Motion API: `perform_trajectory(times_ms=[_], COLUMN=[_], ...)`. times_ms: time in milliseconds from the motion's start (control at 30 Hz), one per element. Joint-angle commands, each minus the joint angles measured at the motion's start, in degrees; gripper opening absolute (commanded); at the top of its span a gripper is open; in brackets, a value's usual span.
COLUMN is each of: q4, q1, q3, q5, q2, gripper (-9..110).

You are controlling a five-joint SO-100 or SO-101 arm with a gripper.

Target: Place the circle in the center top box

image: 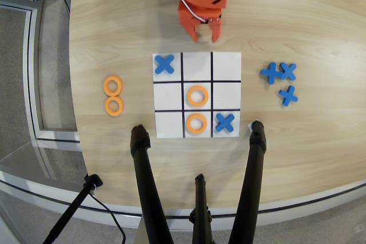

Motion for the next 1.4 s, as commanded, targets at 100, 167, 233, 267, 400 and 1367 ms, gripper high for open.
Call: perform_trajectory(times_ms=[100, 167, 233, 267, 400, 1367], q4=[1.9, 2.3, 2.6, 2.6, 3.0, 4.4], q1=[0.3, 0.6, 2.4, 4.5, 22.4, 91.3], q3=[3.2, 3.2, 3.2, 3.2, 3.2, 3.3], q5=[-0.5, -0.5, -0.5, -0.5, -0.4, -6.5], q2=[1.2, 1.2, 1.2, 1.2, 1.3, 3.3], gripper=[0, 0, 0, 0, 0, 0])
